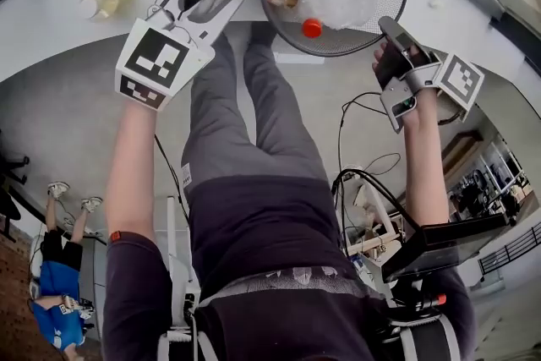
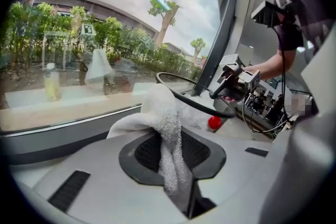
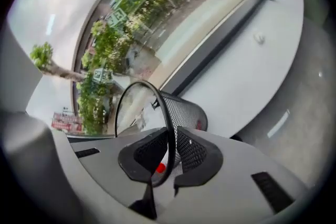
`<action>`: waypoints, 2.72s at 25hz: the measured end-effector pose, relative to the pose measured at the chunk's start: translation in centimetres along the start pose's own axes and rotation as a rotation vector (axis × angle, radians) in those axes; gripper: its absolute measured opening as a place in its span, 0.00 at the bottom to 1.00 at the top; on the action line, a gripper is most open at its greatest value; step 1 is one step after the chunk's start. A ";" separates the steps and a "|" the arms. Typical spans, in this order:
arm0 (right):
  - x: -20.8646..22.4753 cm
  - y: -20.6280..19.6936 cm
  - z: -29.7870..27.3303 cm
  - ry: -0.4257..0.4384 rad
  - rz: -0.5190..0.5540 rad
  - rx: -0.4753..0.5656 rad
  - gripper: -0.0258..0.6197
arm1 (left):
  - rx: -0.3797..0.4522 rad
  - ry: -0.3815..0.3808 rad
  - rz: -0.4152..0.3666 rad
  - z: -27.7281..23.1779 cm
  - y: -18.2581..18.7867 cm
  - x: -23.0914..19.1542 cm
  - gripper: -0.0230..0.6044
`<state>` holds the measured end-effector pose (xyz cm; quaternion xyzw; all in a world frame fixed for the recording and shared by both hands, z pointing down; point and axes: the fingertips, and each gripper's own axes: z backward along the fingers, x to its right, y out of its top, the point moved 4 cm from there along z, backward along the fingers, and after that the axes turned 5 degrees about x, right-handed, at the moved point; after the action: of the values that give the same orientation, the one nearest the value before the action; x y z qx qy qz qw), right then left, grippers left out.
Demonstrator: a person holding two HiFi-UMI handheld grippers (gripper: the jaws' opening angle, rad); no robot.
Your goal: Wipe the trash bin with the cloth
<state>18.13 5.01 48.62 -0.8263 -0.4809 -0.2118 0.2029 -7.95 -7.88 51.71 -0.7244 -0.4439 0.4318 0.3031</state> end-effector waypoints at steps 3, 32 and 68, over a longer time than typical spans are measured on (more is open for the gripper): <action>1.7 -2.8 0.1 0.061 -0.212 -0.090 0.11 | -0.014 -0.063 -0.022 -1.6 -0.8 1.7 0.14; 0.8 5.8 -0.4 -0.101 0.262 0.047 0.10 | 0.005 -0.030 0.001 -3.4 1.8 -0.6 0.14; 0.3 -1.4 0.1 0.036 -0.046 -0.083 0.14 | -0.032 -0.050 -0.010 -1.1 -0.6 0.5 0.14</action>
<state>17.09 5.91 48.86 -0.8188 -0.4868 -0.2509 0.1720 -7.12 -7.28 52.49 -0.7160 -0.4618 0.4409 0.2824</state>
